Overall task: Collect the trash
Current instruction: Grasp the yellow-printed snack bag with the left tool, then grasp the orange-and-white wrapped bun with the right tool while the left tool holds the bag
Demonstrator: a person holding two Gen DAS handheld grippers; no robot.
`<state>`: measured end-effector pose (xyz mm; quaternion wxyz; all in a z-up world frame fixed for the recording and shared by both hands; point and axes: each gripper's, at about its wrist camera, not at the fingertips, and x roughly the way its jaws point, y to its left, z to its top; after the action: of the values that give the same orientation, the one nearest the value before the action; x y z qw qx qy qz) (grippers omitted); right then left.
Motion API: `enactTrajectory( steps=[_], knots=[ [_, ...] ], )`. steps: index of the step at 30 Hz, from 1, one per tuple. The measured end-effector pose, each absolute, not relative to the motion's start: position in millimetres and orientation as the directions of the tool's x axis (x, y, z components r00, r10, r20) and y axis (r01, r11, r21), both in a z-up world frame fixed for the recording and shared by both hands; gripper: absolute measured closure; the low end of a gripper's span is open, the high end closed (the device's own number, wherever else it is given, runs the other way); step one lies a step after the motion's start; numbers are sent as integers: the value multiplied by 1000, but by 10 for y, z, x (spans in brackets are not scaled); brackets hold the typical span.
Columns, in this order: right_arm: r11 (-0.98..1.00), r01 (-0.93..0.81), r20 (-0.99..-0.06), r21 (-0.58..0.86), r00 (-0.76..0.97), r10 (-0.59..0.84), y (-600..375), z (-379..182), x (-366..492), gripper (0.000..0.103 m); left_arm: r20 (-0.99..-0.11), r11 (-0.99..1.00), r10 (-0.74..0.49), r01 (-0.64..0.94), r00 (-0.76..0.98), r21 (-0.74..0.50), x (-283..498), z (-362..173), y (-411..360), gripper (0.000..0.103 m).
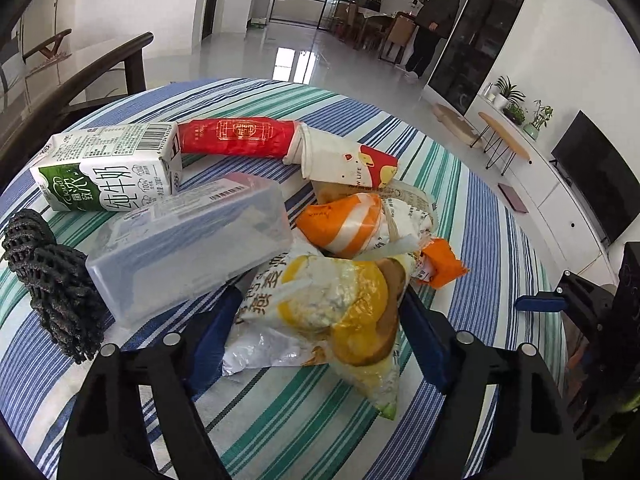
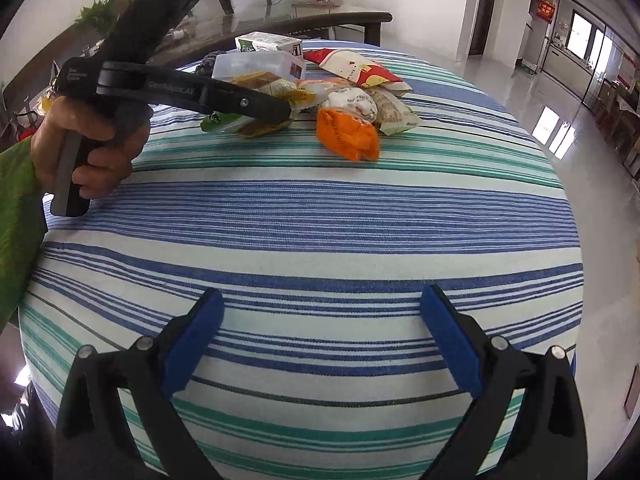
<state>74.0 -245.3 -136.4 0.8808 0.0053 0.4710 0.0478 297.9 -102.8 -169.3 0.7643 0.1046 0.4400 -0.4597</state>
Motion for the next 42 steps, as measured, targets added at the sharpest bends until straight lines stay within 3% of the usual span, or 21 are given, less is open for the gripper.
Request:
enactTrajectory(
  steps=[4,7,15,20,23,26,27,29,31,33,37,42],
  knots=[
    [996,-73,-827,54,555,86,-2449,-1367,745,6,-768,560,-602,802,220,-209,2859,-1649,-1013,48],
    [996,-76,-827,56,556,88,-2454,-1368,738,6,-771,578,-585,797,252,-177,2687,-1590,-972,53],
    [992,-79,-826,98,550,125,-2592,-1274,999,7,-768,733,-501,668,399,-131,2120,-1394,-337,55],
    [985,-78,-825,150,539,169,-2637,-1257,1430,8,-774,854,-363,517,518,-55,2023,-1410,68,55],
    [990,-69,-828,123,543,141,-2604,-1276,1646,19,-773,879,-350,472,530,-74,2029,-1431,206,54],
    [994,-50,-830,96,547,107,-2586,-1304,1746,44,-774,886,-345,456,531,-81,2017,-1475,242,51],
    [995,-53,-827,90,553,104,-2561,-1294,1744,61,-776,888,-341,452,531,-81,2004,-1494,248,49],
    [991,-68,-823,113,553,132,-2520,-1262,1682,62,-775,890,-337,449,535,-76,1996,-1529,252,41],
    [989,-103,-821,109,551,148,-2415,-1214,1538,63,-776,894,-326,444,540,-67,1985,-1550,256,23],
    [986,-132,-827,101,539,157,-2318,-1196,1330,63,-781,895,-318,442,537,-60,1975,-1570,260,16],
    [981,-173,-852,84,499,161,-2175,-1232,968,57,-806,895,-301,444,510,-53,1948,-1684,298,16],
    [959,-233,-856,161,451,253,-2200,-1130,794,38,-799,877,-344,473,493,-86,1889,-1648,404,13]
  ],
)
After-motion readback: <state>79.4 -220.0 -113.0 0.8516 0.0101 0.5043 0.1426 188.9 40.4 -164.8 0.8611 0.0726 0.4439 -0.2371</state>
